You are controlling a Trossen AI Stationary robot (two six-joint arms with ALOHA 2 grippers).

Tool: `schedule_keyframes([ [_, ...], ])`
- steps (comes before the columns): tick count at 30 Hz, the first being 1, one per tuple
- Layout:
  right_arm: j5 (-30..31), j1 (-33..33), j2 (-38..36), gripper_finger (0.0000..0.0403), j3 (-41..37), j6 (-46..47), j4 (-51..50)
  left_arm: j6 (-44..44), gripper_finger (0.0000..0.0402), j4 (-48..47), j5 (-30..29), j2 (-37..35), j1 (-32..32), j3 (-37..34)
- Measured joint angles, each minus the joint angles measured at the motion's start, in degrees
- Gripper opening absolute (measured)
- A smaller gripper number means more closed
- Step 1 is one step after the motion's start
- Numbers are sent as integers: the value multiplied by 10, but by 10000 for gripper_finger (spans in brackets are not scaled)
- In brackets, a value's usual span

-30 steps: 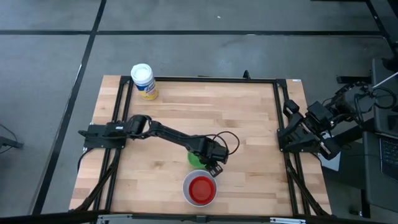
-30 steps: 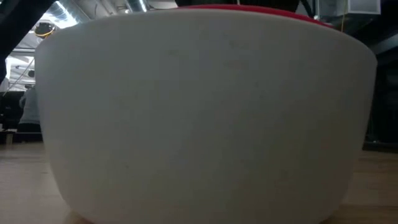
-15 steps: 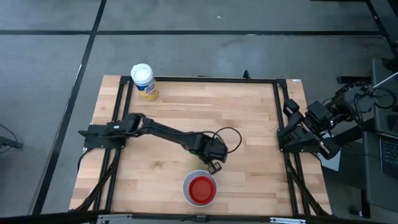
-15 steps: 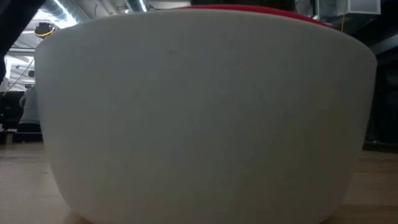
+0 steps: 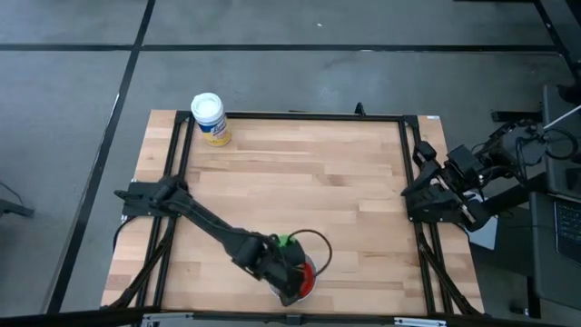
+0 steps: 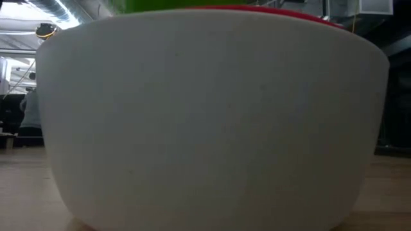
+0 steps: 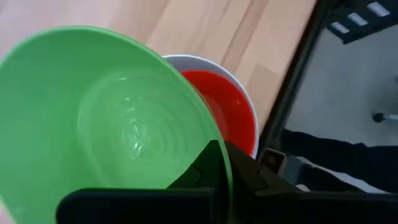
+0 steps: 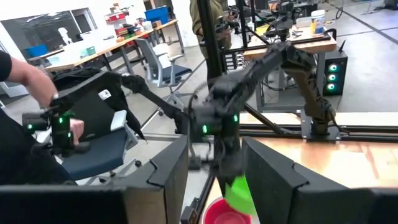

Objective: Nest bowls inside each other
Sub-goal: Put the green bowl on the red bowl

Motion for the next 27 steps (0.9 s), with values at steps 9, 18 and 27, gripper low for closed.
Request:
schedule_keyframes([
  [9,-1,0,19,153,0,10,24,2,2,93,42,54,-6,0],
  [18,6,0,22,153,0,-2,34,17,2,118,98,78,-10,0],
  [27,8,0,22,153,0,-4,41,44,93,156,131,89,11,0],
])
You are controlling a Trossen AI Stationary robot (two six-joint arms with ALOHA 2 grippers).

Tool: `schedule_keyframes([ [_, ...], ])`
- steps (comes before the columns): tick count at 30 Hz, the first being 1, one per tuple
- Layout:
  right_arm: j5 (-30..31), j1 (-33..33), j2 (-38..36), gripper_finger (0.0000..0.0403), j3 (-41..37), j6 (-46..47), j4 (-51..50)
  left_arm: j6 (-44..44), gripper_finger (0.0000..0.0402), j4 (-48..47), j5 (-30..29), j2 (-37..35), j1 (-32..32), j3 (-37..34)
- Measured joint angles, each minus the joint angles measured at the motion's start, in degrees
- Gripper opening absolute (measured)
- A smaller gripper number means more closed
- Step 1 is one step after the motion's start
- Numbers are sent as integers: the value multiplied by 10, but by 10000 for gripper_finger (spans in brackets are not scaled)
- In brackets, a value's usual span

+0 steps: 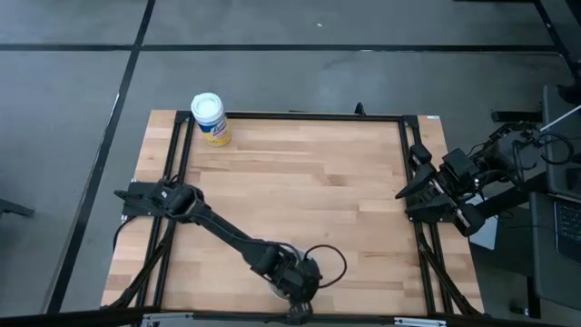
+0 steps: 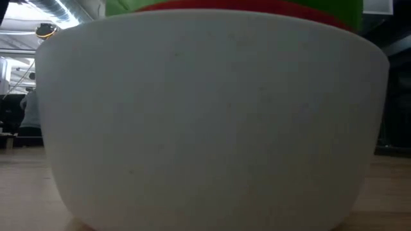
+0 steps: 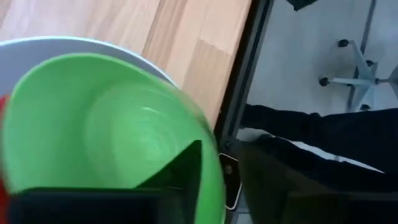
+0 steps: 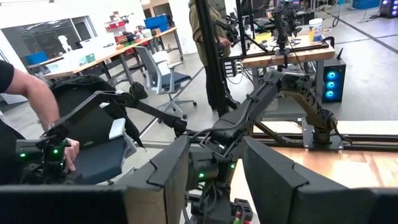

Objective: Nest bowls inside each other
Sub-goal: Put the green bowl on the red bowl

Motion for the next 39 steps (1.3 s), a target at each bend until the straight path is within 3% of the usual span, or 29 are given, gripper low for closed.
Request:
schedule_keyframes([
  [3,0,0,0,153,0,0,0,-6,143,-12,27,0,5,0],
  [6,-1,0,0,153,0,0,0,-19,170,-47,9,0,7,0],
  [10,-4,0,0,153,0,0,0,-19,149,-63,9,0,7,0],
  [15,-4,0,0,153,0,0,0,-6,93,-89,-15,0,7,0],
  [20,-4,0,0,153,0,-2,0,36,39,-97,4,0,7,0],
  [33,-4,0,2,153,0,-4,0,109,83,-191,15,8,56,-16],
  [36,-5,0,2,153,0,2,0,110,98,-192,34,0,60,7],
  [39,-5,0,2,153,0,2,0,107,120,-207,8,-23,55,38],
])
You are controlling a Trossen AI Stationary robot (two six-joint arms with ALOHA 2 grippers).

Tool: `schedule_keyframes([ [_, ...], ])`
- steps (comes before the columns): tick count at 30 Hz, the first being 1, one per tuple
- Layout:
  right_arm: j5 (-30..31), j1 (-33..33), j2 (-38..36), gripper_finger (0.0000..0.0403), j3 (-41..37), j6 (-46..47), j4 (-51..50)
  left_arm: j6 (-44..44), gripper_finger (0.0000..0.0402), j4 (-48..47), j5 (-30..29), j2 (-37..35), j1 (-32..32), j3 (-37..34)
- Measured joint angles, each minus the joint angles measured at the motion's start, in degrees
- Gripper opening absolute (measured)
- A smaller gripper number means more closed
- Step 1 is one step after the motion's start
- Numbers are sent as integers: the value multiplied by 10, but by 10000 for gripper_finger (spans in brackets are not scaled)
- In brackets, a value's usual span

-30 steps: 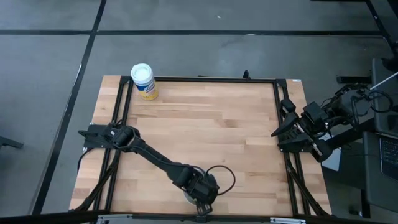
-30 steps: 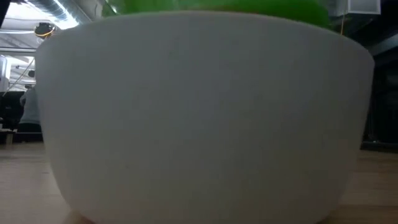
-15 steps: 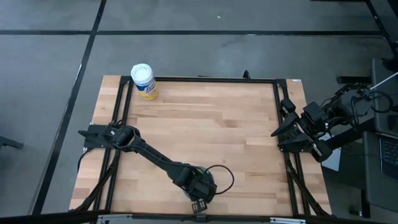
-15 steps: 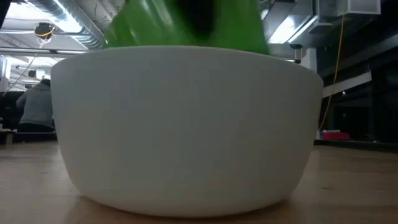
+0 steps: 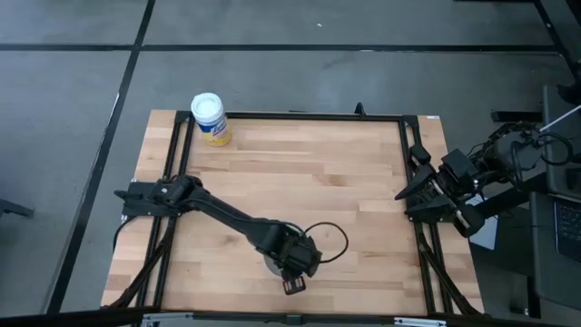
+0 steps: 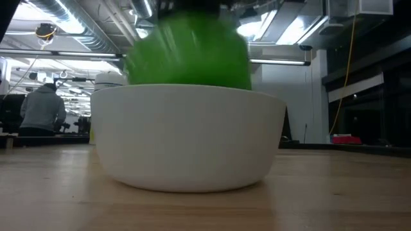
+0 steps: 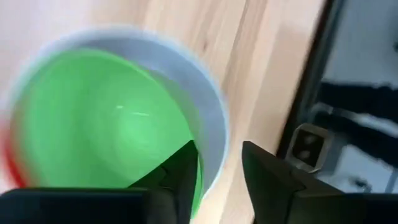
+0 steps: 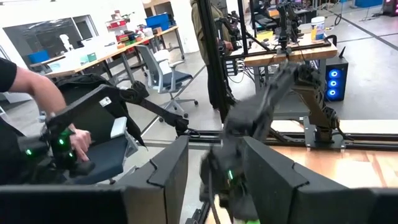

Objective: Nest bowls inside each other
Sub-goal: Put the green bowl on the red bowl, then return to Home Position

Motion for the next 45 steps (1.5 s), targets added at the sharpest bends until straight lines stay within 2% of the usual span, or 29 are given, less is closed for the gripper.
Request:
schedule_keyframes([
  [4,0,0,0,153,0,-4,0,-17,142,-10,-59,-25,-4,27],
  [9,0,0,0,153,0,-13,0,-20,139,-15,-94,-31,1,28],
  [17,0,0,0,153,0,-13,0,-25,81,-23,-83,-21,7,-4],
  [20,0,0,0,153,0,-13,0,-18,52,-21,-51,-20,8,-34],
  [23,0,0,0,153,0,-12,0,-19,31,22,-32,-20,8,-65],
  [28,1,0,0,153,0,-11,0,-23,20,24,-61,-20,-2,-66],
  [35,7,0,2,153,0,-17,6,-69,15,25,-68,25,-13,-66],
  [40,7,0,2,153,0,-18,8,-73,2,-11,-137,27,-22,-52],
  [42,7,0,3,153,0,-18,8,-73,2,-27,-193,10,-22,-27],
  [45,17,0,3,153,0,-25,7,-68,8,-35,-313,-31,-34,9],
])
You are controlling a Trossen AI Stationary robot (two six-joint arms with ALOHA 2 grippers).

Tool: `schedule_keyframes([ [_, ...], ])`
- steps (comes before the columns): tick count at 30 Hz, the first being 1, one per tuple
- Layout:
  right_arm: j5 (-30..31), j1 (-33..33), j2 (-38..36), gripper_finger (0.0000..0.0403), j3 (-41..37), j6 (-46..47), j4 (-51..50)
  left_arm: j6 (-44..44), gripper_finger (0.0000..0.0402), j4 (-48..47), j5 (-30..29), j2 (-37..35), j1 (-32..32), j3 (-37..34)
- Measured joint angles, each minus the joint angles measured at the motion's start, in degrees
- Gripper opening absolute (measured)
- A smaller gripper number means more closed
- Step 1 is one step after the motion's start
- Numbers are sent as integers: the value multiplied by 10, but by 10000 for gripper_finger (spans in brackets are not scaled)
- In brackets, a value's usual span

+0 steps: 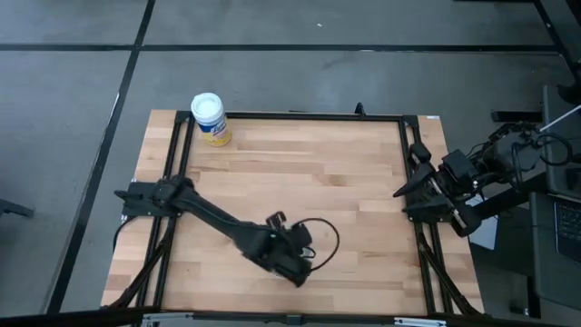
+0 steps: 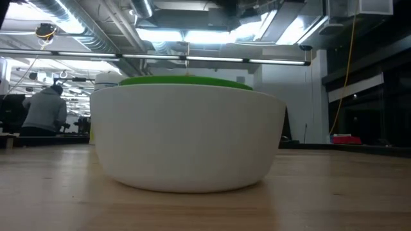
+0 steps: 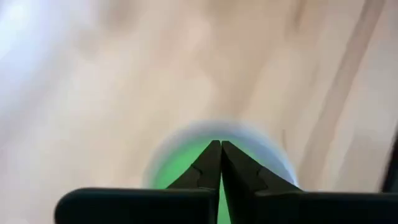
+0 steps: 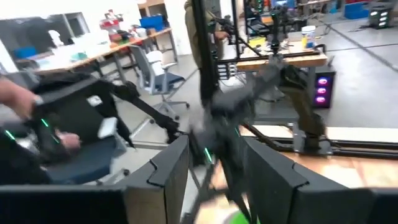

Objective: Nest bowls inside each other
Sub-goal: Return to Home Position

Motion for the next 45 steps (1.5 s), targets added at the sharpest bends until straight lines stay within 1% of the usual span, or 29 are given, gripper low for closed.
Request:
schedule_keyframes([
  [4,31,0,0,153,0,-19,-34,32,14,-4,-193,-79,-20,21],
  [5,28,0,0,153,0,-22,-44,50,14,-6,-238,-104,-28,21],
  [7,-5,0,-1,153,0,-24,-46,98,14,-6,-310,-158,-48,22],
  [9,-38,7,-7,153,0,-23,-44,142,11,-9,-348,-213,-81,20],
  [11,-40,25,-26,153,-1,-23,-45,163,7,-25,-378,-269,-118,9],
  [12,-31,37,-38,153,-1,-25,-45,165,4,-39,-389,-298,-138,0],
  [14,9,61,-66,153,0,-33,-49,148,2,-66,-413,-356,-177,-29],
  [17,102,88,-108,153,0,-27,-95,103,4,-79,-434,-443,-230,-110],
  [19,164,96,-138,153,-15,-13,-121,67,5,-69,-433,-499,-250,-187],
  [20,184,97,-156,153,-32,-11,-126,55,5,-51,-434,-526,-255,-231],
  [22,202,97,-194,153,-78,-10,-111,48,3,12,-438,-578,-258,-326],
  [25,208,97,-261,153,-173,-41,-32,84,3,156,-440,-659,-258,-475],
  [27,208,97,-311,153,-248,-66,37,131,2,280,-432,-721,-257,-576],
  [30,197,97,-389,153,-357,-94,137,253,2,495,-389,-810,-233,-718],
  [33,194,97,-460,153,-450,-122,223,390,2,696,-300,-892,-176,-842],
  [35,196,97,-500,153,-500,-143,262,444,2,786,-229,-941,-127,-907],
  [37,218,97,-529,153,-538,-159,282,449,3,806,-178,-977,-72,-956],
  [40,245,97,-556,153,-578,-173,285,429,5,777,-91,-1016,12,-1003],
  [42,264,97,-566,153,-598,-180,284,410,5,749,-40,-1027,72,-1018],
  [45,290,97,-572,153,-627,-193,282,400,5,705,62,-1023,170,-1034],
])
